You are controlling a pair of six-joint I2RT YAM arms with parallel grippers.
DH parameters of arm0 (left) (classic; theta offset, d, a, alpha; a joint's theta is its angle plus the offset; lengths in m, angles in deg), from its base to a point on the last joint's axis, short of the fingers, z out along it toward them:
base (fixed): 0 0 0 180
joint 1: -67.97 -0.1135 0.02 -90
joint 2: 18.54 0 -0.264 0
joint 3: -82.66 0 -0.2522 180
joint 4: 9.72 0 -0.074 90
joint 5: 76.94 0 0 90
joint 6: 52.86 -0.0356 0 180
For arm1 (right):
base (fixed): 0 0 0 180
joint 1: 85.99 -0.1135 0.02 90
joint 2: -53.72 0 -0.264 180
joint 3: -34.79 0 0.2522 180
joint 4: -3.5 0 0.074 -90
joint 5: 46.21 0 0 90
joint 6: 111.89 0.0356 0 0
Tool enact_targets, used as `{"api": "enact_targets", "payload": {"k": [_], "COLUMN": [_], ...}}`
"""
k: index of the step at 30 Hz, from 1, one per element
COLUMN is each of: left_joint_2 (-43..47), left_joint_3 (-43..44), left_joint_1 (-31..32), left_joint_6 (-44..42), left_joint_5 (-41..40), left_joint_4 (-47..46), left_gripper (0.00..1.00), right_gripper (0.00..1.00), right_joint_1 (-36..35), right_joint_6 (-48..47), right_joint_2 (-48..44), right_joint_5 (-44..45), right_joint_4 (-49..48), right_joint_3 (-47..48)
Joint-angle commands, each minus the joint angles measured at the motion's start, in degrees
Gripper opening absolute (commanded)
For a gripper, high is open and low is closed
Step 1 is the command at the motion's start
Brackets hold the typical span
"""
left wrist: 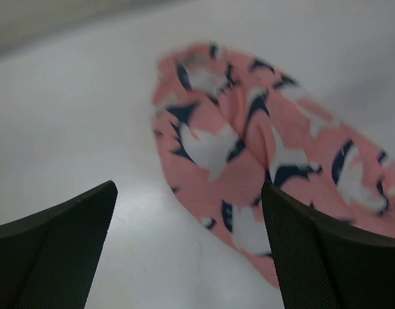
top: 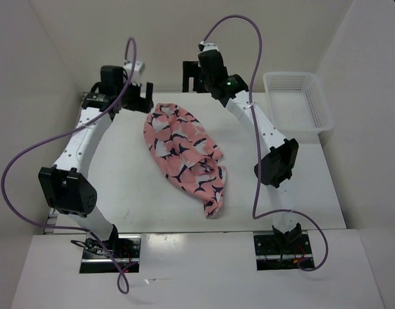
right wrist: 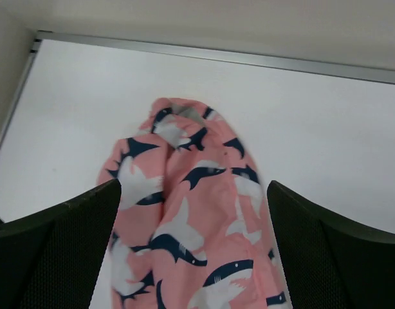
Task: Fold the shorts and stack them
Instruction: Move the shorts to the center of the board
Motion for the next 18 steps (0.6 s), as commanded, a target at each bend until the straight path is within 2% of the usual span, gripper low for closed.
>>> {"api": "enact_targets", "payload": {"k": [1,3,5,6,7,10,13,18], "left_joint_2": [-0.8,-0.27,-0.88,-1.5,-2.11,-3.87,-5.18,-6.95], "left_joint_3": [-9.23,-14.09,-19.2,-19.73,-19.74,-19.74,-20.78,-30.88], "left_joint_1": [6.14,10.2,16.96,19.25,22.93,27.25,28.84,31.49], "left_joint_6": [-0.21,-0.21,-0.21,-0.21,-0.21,-0.21,-0.21,-0.21], "left_joint_5": [3.9,3.91,2.43,1.81,0.32,-0.48,1.46,-9.24], "left_joint_4": [9.52,11.11,11.12,11.12,10.51,6.65,2.69,-5.83], "left_gripper": [1.0,1.0,1.0,1.0,1.0,1.0,1.0,1.0], "right_gripper": [0.99,0.99,0.99,0.99,0.99,0.97,0.97,0.97], "right_joint_1": [5.27,8.61,11.33,11.96,11.96,13.55,15.04,15.66], "right_joint_6": [-0.32,-3.03,-5.31,-6.46,-7.69,-11.47,-12.62,-13.94], "right_joint_2": [-5.17,-8.41,-10.97,-13.59,-14.83,-19.74,-23.0,-26.44], "right_joint_5": [-0.9,-2.81,-4.49,-4.5,-4.5,-2.84,-2.3,-3.36], "right_joint_4": [-1.79,-3.72,-6.61,-7.76,-10.39,-14.44,-16.04,-16.57], "right_joint_3": [-4.69,-10.49,-21.47,-28.99,-32.72,-44.66,-50.15,-53.67]}}
